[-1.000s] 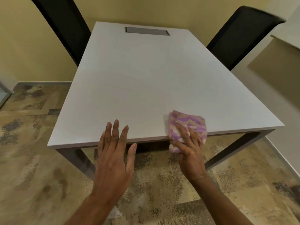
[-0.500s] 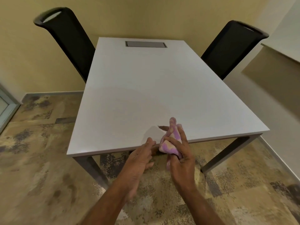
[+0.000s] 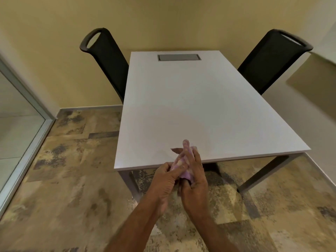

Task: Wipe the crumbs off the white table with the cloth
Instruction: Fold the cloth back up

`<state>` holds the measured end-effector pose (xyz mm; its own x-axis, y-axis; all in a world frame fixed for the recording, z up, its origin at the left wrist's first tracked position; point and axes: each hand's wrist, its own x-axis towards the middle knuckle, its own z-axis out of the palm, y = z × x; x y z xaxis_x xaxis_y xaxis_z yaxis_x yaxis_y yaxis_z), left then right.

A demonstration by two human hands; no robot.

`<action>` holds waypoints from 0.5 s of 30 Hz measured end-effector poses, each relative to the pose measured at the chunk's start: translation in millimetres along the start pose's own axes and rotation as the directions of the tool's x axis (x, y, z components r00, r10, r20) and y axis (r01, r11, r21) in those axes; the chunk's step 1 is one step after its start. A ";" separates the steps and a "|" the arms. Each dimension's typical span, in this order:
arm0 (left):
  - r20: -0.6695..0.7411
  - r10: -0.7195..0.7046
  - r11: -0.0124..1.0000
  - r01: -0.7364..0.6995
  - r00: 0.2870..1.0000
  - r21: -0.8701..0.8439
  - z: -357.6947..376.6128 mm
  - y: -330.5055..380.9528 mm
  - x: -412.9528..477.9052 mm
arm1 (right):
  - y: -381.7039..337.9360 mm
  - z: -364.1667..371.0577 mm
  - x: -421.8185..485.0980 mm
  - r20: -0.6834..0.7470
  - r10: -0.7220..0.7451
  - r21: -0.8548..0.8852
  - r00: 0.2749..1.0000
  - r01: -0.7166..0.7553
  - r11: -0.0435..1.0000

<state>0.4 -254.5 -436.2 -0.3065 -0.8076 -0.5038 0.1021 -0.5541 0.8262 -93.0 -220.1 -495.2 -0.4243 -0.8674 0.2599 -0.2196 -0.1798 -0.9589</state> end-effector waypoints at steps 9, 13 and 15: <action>0.000 0.026 1.000 -0.026 1.000 -0.006 -3.2 34.7 -30.7 | -49.7 -39.1 0.6 0.262 0.106 0.034 0.959 -0.119 0.992; 0.060 0.030 0.989 -0.021 0.998 -0.146 -1.9 50.2 -42.2 | -69.4 -77.5 11.4 0.106 0.291 0.047 0.951 -0.297 0.954; 0.089 0.018 0.973 0.003 0.996 -0.229 2.3 57.3 -48.6 | -73.9 -93.7 20.4 0.058 0.399 0.001 0.915 -0.400 0.916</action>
<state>19.0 -246.6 -363.8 -0.3873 -0.7964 -0.4644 0.3154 -0.5878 0.7450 -167.7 -181.1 -408.3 -0.4248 -0.8925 -0.1518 -0.0310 0.1819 -0.9828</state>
